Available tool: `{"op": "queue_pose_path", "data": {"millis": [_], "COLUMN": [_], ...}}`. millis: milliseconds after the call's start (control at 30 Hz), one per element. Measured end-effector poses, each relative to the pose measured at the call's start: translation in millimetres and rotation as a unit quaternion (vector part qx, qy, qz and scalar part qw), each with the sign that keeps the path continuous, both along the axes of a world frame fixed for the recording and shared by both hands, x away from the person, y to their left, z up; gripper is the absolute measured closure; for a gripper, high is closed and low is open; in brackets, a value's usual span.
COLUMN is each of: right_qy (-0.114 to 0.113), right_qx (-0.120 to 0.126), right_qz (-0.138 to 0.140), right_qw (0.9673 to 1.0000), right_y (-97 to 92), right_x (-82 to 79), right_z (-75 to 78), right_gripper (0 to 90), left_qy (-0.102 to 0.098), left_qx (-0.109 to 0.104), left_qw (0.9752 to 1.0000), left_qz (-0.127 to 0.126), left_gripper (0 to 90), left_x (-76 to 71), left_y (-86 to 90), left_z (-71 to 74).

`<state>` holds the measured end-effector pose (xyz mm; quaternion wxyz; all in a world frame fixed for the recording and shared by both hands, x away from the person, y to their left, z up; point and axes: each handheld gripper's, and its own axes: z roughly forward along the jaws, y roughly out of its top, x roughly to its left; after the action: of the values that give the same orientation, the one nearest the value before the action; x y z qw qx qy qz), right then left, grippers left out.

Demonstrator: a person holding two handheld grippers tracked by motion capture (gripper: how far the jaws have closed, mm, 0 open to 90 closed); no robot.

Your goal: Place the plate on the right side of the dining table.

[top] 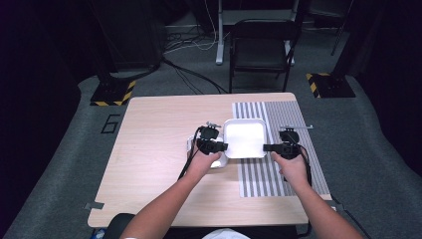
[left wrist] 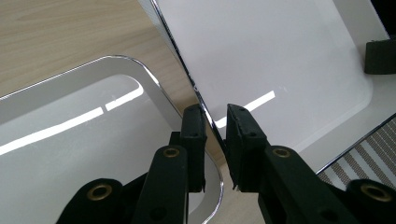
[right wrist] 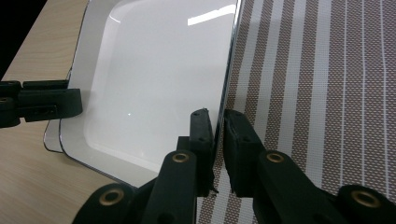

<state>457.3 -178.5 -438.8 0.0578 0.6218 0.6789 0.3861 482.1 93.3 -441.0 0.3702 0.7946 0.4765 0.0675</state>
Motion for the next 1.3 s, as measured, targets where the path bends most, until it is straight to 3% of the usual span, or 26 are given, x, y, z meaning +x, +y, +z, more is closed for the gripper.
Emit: {"op": "queue_pose_path", "data": {"millis": [767, 1300], "right_qy": [0.005, 0.008], "right_qx": [-0.003, 0.002], "right_qz": [-0.022, -0.032], "right_qw": [0.9997, 0.9994], "right_y": [-27.3, -44.1], "right_x": [-4.0, -4.7], "right_z": [1.5, 3.2], "right_gripper": [83.2, 83.4], "left_qy": [0.011, 0.009], "left_qx": [-0.008, -0.007], "left_qw": [0.9997, 0.9995], "left_qz": [-0.019, -0.031], "left_gripper": [77.4, 77.6], "left_x": [3.5, 6.8], "left_y": [-29.2, -45.2], "left_z": [-2.0, 2.4]}}
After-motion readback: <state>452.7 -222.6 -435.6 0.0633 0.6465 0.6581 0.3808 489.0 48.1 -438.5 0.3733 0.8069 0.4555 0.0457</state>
